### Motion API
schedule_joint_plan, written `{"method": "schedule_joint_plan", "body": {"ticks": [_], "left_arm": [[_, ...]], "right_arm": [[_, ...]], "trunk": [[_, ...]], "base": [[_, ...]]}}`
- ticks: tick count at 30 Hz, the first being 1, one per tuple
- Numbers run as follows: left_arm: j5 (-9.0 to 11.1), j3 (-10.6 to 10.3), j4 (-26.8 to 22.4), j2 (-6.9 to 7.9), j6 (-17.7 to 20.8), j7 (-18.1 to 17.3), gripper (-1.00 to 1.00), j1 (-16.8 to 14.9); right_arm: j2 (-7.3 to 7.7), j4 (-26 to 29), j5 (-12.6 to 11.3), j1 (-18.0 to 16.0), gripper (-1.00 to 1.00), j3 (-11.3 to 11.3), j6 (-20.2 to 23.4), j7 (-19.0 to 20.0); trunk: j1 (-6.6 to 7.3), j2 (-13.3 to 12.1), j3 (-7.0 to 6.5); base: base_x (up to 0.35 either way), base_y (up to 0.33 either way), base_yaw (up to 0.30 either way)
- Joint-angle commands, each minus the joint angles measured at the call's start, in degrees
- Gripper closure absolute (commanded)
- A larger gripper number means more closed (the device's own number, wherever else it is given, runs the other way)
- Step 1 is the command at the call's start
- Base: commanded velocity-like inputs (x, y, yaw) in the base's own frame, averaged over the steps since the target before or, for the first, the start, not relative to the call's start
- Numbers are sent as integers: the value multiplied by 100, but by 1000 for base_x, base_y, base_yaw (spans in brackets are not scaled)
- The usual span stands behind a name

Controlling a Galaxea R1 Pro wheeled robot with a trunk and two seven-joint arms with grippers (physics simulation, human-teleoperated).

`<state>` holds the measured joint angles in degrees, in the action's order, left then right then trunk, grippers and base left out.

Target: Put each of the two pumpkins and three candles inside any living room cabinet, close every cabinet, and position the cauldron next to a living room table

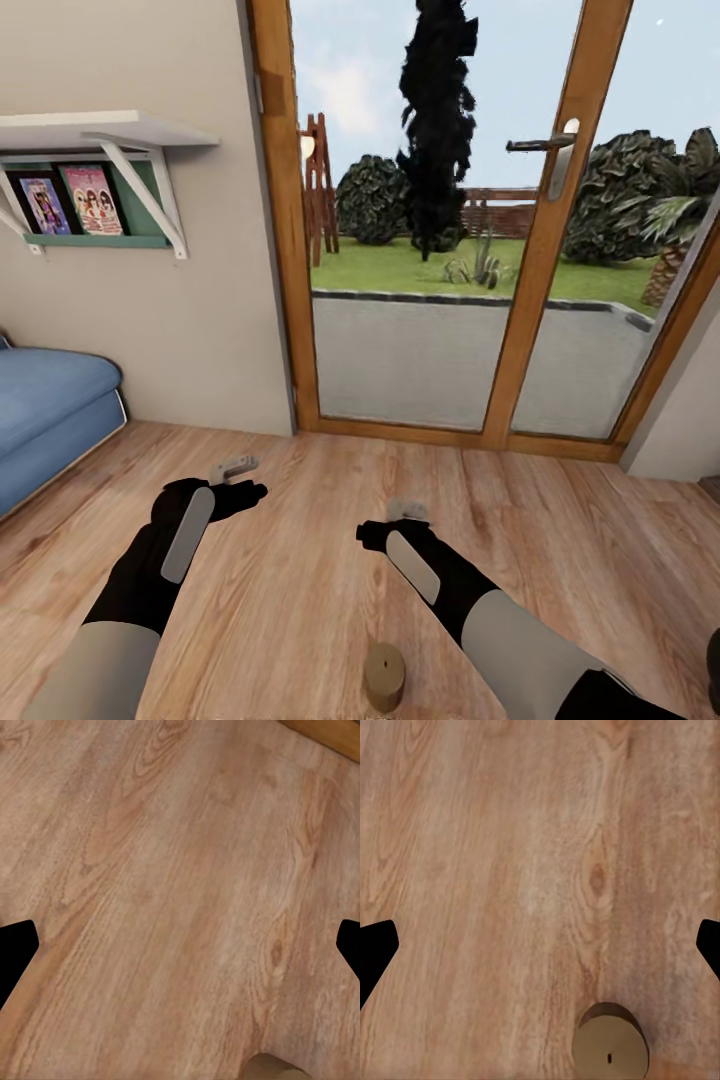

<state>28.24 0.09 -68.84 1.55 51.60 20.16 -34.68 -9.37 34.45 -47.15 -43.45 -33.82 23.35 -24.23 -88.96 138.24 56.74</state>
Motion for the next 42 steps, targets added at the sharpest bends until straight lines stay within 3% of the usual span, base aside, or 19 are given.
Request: {"method": "schedule_joint_plan", "body": {"ticks": [1, 9, 11, 15, 19, 26, 42], "left_arm": [[59, 0, -6, 1, 17, 50, -100, -3], [59, 0, -22, -1, 17, 50, -100, -3], [59, 0, -23, 1, 17, 48, -100, -3], [59, 0, -24, 3, 17, 43, -100, -3], [61, -6, -24, 0, 21, 43, -100, -3], [68, -30, -24, -9, 26, 41, -100, -3], [63, -41, -24, -14, 26, 41, -100, -3]], "right_arm": [[4, 11, -45, -6, -100, -28, 10, -48], [6, -34, -73, 8, -100, -14, -64, -43], [6, -59, -143, 14, -100, -12, -202, -51], [6, -318, -519, 68, -100, -14, -527, -59], [-3, -688, -640, 173, -100, -31, -610, -31], [0, -840, -661, 481, -100, -37, -633, -31], [-2, -924, -594, 539, -100, -71, -1050, -21]], "trunk": [[-21, 44, 25], [-197, 365, 171], [-241, 445, 206], [-278, 504, 289], [-288, 509, 378], [-306, 518, 533], [-347, 540, 887]], "base": [[0, 0, 66], [0, 0, 10], [0, 0, 0], [0, 0, 0], [0, 0, 0], [0, 0, 0], [0, 0, 0]]}}
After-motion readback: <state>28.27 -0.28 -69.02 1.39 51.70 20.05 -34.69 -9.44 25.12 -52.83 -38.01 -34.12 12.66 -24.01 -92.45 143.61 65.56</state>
